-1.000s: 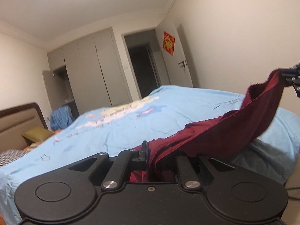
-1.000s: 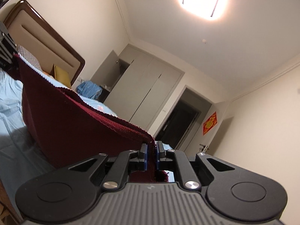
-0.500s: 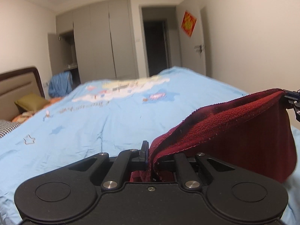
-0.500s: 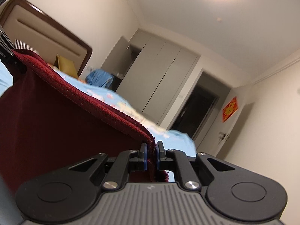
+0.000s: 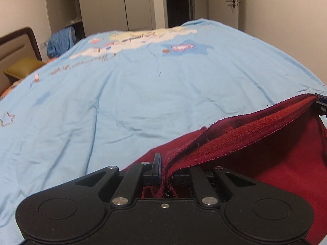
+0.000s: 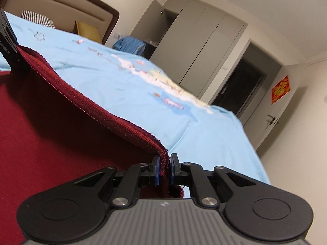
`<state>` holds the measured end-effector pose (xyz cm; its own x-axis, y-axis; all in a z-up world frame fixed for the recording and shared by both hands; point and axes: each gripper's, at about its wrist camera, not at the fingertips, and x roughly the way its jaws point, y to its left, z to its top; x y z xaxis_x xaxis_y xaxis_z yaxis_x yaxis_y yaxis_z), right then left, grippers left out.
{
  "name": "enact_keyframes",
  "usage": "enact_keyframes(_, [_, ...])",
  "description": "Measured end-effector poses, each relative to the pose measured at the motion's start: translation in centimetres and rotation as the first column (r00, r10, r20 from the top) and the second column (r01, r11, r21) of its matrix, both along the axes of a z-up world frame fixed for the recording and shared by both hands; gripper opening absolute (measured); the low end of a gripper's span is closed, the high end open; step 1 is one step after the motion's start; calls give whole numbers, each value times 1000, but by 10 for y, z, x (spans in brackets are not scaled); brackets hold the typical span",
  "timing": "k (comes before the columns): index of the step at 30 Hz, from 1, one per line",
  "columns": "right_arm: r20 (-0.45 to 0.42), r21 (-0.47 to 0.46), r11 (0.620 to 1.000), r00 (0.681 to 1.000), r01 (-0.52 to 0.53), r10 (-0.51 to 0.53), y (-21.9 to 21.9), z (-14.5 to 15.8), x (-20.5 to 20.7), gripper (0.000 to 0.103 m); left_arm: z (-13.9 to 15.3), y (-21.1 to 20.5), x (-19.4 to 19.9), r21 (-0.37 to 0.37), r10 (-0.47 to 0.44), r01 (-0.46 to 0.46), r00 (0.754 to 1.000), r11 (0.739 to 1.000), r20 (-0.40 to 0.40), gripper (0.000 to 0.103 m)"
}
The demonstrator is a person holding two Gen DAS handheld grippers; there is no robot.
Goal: Fold small clothes
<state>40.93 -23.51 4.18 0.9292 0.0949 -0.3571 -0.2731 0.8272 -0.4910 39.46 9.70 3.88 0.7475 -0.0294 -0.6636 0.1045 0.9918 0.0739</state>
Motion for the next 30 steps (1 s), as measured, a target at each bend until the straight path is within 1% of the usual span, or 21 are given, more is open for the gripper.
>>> enact_keyframes(3, [-30,-5,1000,1000,-2,1,4,-22,9,10,-14,4,12,-25,6,-7,999,1000,-33,7])
enact_keyframes(6, [-54,-5,1000,999,0,-1,5,-38,15,12,-22,4,19,-29,1,-3,999,1000,-46,9])
enact_keyframes(9, [-67,6,1000,998,10,-10,3,-49,14,18,-26,4,22,-46,5,-8,999,999,-54,11])
enact_keyframes(12, [-69,16,1000,997,16,-15,2,-56,16,23,-27,9,23,-84,17,-22,998,996,-58,14])
enact_keyframes(13, [-67,17,1000,998,18,-17,0,-55,16,27,-26,10,22,-99,20,-26,998,995,-58,15])
enact_keyframes(14, [-65,17,1000,998,21,-20,-1,-56,15,31,-25,12,22,-113,28,-34,998,993,-58,19])
enact_keyframes(16, [-49,20,999,998,31,-30,-3,-55,13,59,-23,15,19,-128,47,-53,998,990,-50,33])
enact_keyframes(17, [-37,26,999,999,40,-39,-5,-53,13,66,-21,17,17,-132,70,-74,997,989,-38,52])
enact_keyframes(18, [-22,36,998,998,54,-54,-7,-50,9,79,-19,20,16,-135,98,-101,995,986,-28,71])
enact_keyframes(19, [-6,47,996,997,73,-73,-11,-48,7,90,-17,23,15,-139,131,-132,991,981,-16,77])
enact_keyframes(20, [10,59,994,996,93,-94,-16,-39,6,93,-14,27,14,-144,161,-160,987,977,-6,80])
enact_keyframes(22, [32,86,989,991,123,-126,-25,-30,4,97,-10,35,13,-155,199,-197,980,968,-2,80])
enact_keyframes(25, [33,127,984,991,125,-131,-36,-20,-4,101,-2,40,4,-163,237,-231,971,959,22,89])
enact_keyframes(27, [26,150,984,995,93,-98,-41,-14,-14,102,3,35,-4,-154,211,-199,976,968,60,95])
enact_keyframes(28, [17,164,984,998,63,-67,-42,-10,-19,103,4,30,-9,-150,181,-168,980,974,80,96])
enact_keyframes(29, [-3,179,984,1000,20,-20,-41,-8,-25,103,5,24,-13,-147,144,-128,985,981,100,99])
enact_keyframes(30, [-43,195,980,998,-35,44,-41,-7,-27,103,5,18,-16,-152,102,-84,988,985,114,100])
